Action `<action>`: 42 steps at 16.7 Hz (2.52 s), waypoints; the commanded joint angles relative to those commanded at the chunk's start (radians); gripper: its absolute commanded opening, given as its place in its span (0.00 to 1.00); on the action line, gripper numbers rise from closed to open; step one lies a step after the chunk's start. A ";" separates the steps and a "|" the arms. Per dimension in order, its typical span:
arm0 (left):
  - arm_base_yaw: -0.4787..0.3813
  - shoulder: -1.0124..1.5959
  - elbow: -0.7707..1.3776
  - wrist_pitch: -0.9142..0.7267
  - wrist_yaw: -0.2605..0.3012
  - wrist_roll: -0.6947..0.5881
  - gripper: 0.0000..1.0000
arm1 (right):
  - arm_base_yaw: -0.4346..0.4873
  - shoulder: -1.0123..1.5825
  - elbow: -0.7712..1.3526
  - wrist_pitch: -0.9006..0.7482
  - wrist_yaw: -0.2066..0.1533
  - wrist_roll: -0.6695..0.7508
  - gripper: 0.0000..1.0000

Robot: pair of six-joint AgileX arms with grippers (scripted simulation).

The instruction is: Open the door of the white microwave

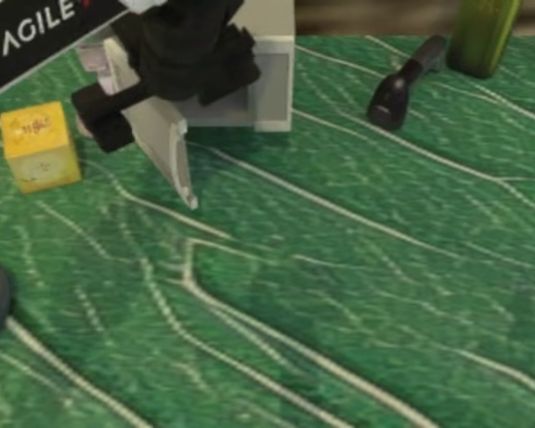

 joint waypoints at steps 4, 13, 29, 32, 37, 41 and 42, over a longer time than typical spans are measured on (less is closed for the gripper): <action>0.002 -0.001 -0.009 0.009 0.000 0.002 1.00 | 0.000 0.000 0.000 0.000 0.000 0.000 1.00; 0.002 -0.001 -0.009 0.009 0.000 0.002 0.40 | 0.000 0.000 0.000 0.000 0.000 0.000 1.00; 0.001 0.008 0.005 -0.004 0.011 0.005 0.00 | 0.000 0.000 0.000 0.000 0.000 0.000 1.00; 0.023 0.057 0.106 -0.088 0.073 0.017 0.00 | 0.000 0.000 0.000 0.000 0.000 0.000 1.00; 0.081 0.185 0.395 -0.312 0.239 0.059 0.00 | 0.000 0.000 0.000 0.000 0.000 0.000 1.00; 0.116 0.259 0.555 -0.454 0.349 0.098 0.00 | 0.000 0.000 0.000 0.000 0.000 0.000 1.00; 0.120 0.268 0.571 -0.470 0.362 0.102 0.00 | 0.000 0.000 0.000 0.000 0.000 0.000 1.00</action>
